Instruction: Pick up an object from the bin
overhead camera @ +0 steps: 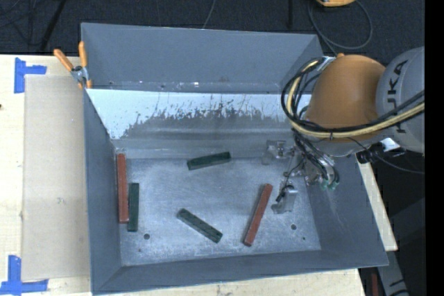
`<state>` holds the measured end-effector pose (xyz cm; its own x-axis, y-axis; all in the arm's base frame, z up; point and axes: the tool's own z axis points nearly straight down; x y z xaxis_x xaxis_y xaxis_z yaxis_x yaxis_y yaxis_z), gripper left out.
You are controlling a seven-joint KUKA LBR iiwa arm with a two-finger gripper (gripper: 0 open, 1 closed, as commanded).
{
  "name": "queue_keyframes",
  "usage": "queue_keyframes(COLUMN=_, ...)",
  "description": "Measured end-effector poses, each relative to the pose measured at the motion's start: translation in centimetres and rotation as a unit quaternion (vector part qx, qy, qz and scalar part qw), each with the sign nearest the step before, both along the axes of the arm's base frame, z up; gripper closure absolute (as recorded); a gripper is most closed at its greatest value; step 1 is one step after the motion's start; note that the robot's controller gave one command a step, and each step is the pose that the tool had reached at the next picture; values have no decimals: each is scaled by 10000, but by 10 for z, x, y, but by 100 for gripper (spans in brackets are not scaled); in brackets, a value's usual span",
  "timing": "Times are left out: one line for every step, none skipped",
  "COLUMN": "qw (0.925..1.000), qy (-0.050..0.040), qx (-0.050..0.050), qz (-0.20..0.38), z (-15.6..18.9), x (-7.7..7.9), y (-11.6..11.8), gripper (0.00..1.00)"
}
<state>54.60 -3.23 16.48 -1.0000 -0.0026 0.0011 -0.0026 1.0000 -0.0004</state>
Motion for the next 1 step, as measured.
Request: queue_keyframes(qw=9891, qy=25, qx=10, qz=1472, z=-97, x=-22, y=-7, gripper=0)
